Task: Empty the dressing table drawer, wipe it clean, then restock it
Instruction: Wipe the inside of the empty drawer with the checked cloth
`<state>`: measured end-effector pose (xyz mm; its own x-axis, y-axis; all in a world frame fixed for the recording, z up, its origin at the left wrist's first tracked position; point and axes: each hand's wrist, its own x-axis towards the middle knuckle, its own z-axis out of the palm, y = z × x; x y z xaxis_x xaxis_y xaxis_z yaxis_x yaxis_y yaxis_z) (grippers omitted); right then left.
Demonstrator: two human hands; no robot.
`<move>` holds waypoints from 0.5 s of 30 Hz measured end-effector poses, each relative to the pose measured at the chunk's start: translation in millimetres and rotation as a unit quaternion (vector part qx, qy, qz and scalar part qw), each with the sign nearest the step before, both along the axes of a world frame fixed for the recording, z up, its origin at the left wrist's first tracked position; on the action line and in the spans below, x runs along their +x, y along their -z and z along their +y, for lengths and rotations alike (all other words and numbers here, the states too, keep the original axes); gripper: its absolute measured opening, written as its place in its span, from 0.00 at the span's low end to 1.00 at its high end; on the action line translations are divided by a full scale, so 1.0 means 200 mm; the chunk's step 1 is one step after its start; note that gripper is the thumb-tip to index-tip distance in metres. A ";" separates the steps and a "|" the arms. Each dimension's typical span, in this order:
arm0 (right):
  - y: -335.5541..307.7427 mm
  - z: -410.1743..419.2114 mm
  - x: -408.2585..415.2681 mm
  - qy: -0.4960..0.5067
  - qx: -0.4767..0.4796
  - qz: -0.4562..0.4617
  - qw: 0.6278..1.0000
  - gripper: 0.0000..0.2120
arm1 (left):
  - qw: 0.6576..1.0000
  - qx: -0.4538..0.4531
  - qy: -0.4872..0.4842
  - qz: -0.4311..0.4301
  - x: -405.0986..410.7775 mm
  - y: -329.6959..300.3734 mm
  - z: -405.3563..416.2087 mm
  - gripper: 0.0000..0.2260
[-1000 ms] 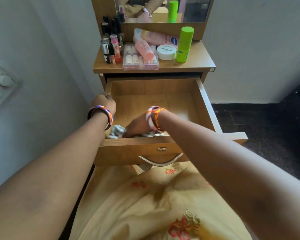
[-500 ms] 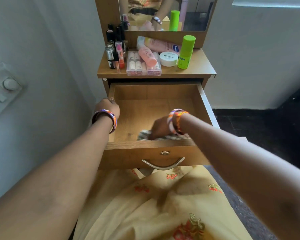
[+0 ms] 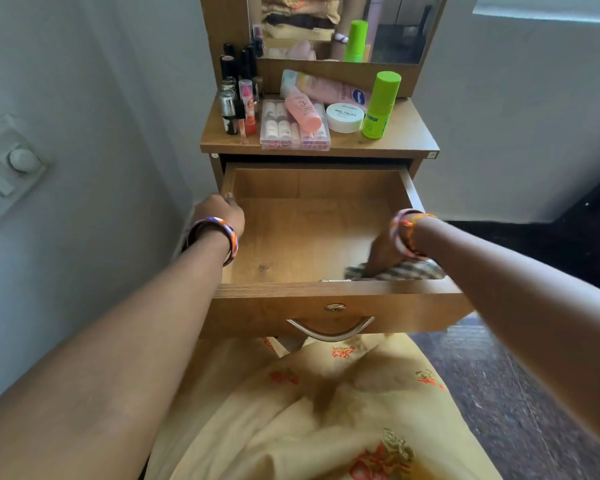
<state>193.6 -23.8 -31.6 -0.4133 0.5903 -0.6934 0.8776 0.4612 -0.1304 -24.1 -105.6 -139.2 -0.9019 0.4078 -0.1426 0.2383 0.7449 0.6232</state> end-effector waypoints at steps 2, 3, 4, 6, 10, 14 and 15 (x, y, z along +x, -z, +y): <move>0.02 -0.02 -0.05 0.022 0.041 -0.053 0.998 0.17 | 1.000 -0.008 0.001 0.002 0.00 0.00 0.00 0.21; 0.07 -0.01 -0.07 -0.050 0.083 -0.107 0.989 0.19 | 1.000 -0.011 0.001 0.005 0.00 -0.01 0.00 0.21; 0.09 -0.03 -0.06 -0.087 0.081 -0.124 0.985 0.17 | 1.000 -0.012 0.000 0.007 0.00 -0.01 0.00 0.21; 0.16 -0.03 -0.10 -0.117 0.050 -0.059 0.990 0.17 | 1.000 -0.013 0.000 0.012 0.00 -0.01 0.00 0.21; 0.22 -0.13 -0.28 -0.209 -0.016 -0.005 0.978 0.21 | 1.000 -0.018 -0.009 0.024 0.02 -0.01 0.00 0.20; 0.32 -0.21 -0.45 -0.214 -0.073 0.116 0.967 0.18 | 0.998 -0.014 0.000 0.061 0.04 -0.03 0.00 0.16; 0.34 -0.23 -0.47 -0.202 -0.083 0.147 0.965 0.16 | 0.997 0.002 0.006 0.078 0.04 -0.03 -0.01 0.15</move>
